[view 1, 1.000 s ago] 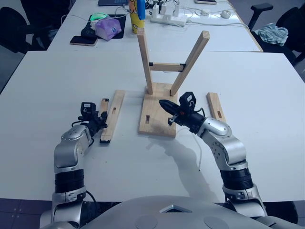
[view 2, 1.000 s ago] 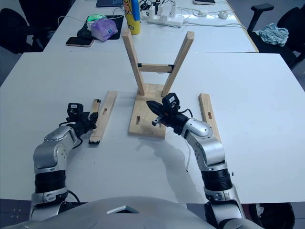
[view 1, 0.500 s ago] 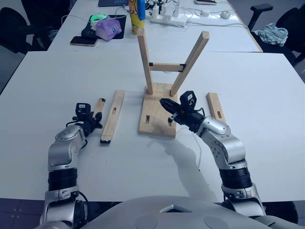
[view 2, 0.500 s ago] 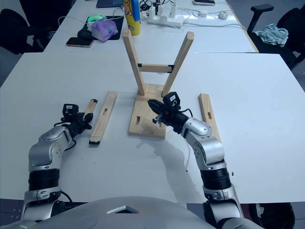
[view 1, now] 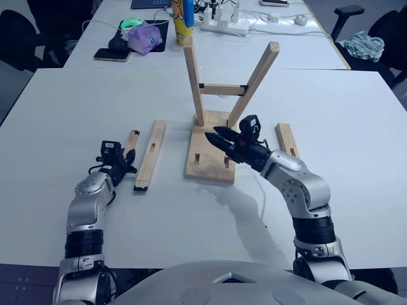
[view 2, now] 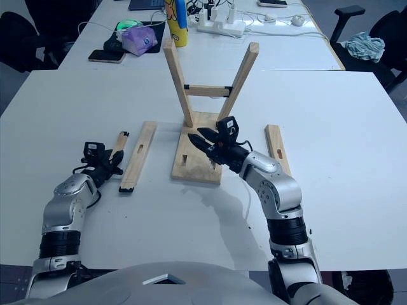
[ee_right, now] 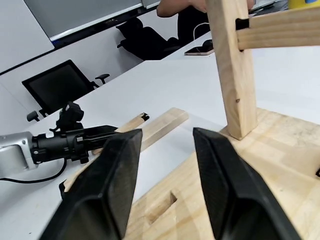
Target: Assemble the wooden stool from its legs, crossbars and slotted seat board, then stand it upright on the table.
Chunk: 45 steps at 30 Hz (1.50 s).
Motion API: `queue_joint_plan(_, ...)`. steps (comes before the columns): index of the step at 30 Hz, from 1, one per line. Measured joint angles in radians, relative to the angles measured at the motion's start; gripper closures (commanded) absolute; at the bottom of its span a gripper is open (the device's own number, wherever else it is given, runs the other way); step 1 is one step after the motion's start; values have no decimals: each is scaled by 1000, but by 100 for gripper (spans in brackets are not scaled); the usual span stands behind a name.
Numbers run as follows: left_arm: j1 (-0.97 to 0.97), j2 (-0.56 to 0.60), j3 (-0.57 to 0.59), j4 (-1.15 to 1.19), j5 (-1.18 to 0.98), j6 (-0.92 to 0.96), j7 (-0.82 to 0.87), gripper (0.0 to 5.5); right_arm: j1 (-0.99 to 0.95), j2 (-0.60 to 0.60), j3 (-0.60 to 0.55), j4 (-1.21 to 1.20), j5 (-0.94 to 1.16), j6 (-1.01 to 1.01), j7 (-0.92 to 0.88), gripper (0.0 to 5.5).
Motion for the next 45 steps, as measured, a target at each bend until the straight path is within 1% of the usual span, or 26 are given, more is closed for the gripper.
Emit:
queue_joint_plan(2, 8, 23, -23, -12, 73, -93, 31, 416, -7, 4, -17, 3, 1, 18, -37, 360)
queue_joint_plan(5, 10, 53, -49, -67, 166, -223, 74, 416, -8, 43, -41, 3, 26, 45, -84, 360)
queue_joint_plan(10, 54, 89, -151, -110, 383, -410, 170, 416, -5, 135, -52, -21, 120, 116, -140, 360)
queue_joint_plan(13, 84, 41, -154, -167, 280, -463, 136, 416, -5, 181, -82, -30, 193, 154, -165, 360)
queue_joint_plan(16, 90, 9, -180, -228, 136, -540, 32, 416, -6, 229, -141, -25, 291, 192, -195, 360)
queue_joint_plan(18, 103, -6, -186, -260, 18, -524, -42, 416, -8, 245, -185, -11, 365, 220, -211, 360)
queue_joint_plan(21, 123, -29, -204, -293, -123, -440, -126, 416, -13, 264, -241, 12, 460, 253, -237, 360)
queue_joint_plan(24, 125, -34, -231, -324, -191, -372, -177, 416, -21, 278, -279, 30, 542, 274, -272, 360)
queue_joint_plan(30, 128, -38, -304, -356, -179, -331, -210, 416, -45, 286, -299, 39, 670, 295, -336, 360)
queue_joint_plan(41, 146, -37, -329, -359, -97, -330, -176, 416, -44, 284, -287, 74, 686, 289, -413, 360)
queue_joint_plan(42, 147, -37, -331, -361, -93, -332, -177, 416, -44, 284, -287, 78, 686, 285, -418, 341)
queue_joint_plan(43, 147, -40, -349, -376, -92, -336, -186, 416, -44, 285, -281, 88, 686, 283, -425, 338)
queue_joint_plan(45, 148, -41, -348, -376, -92, -336, -184, 416, -43, 284, -278, 88, 686, 283, -426, 312)
